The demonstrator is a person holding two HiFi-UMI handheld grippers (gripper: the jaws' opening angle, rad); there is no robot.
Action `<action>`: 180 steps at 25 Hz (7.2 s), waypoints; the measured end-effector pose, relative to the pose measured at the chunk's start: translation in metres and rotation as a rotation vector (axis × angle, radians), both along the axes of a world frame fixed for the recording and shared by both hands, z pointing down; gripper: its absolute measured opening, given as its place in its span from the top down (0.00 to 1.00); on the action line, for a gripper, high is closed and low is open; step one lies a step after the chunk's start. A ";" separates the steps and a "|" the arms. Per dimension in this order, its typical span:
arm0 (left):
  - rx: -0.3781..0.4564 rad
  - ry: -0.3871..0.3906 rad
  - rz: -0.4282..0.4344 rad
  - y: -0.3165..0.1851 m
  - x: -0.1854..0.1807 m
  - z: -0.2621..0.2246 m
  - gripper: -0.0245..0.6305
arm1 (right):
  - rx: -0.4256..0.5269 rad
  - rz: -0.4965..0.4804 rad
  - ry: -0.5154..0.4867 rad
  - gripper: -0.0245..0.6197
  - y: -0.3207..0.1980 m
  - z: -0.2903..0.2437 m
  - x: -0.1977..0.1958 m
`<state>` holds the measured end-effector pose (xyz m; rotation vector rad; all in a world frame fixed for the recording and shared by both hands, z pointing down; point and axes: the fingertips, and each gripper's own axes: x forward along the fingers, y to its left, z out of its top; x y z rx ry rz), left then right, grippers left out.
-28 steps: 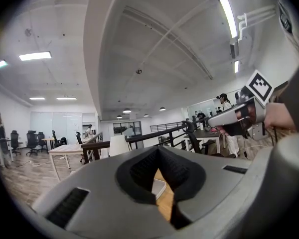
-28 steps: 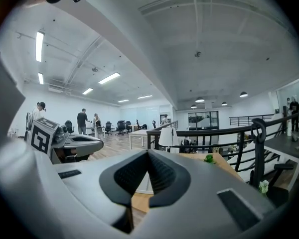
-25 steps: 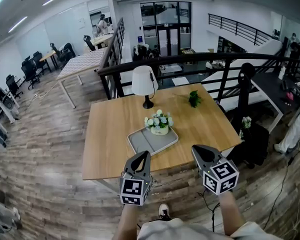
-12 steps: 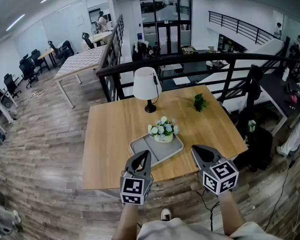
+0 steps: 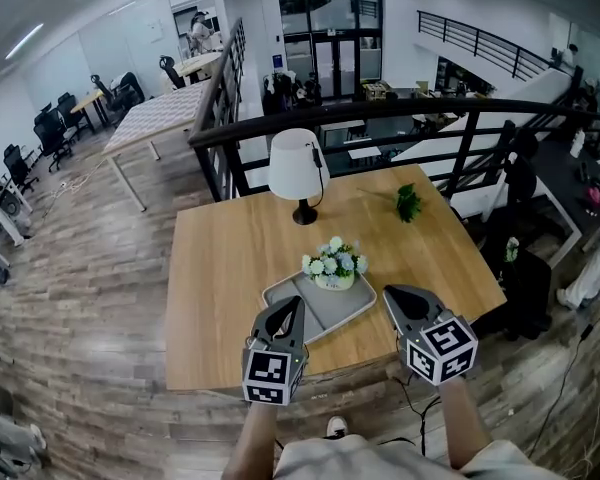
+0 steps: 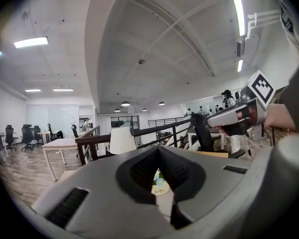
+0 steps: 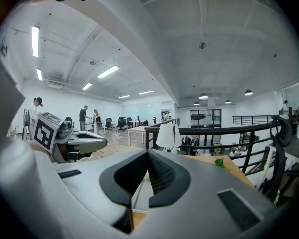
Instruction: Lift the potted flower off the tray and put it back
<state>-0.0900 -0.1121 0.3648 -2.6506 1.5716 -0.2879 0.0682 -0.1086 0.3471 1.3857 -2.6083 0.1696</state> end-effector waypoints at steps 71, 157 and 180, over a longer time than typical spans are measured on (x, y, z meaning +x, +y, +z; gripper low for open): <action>-0.485 0.080 0.155 -0.183 0.045 0.281 0.40 | -0.344 -0.632 0.239 0.35 -0.208 0.309 -0.042; -0.211 0.195 0.217 0.068 0.042 0.025 0.40 | -0.111 -0.515 0.074 0.33 0.049 0.052 -0.064; -0.217 0.146 0.261 0.069 0.048 0.020 0.40 | -0.113 -0.472 0.069 0.33 0.053 0.049 -0.058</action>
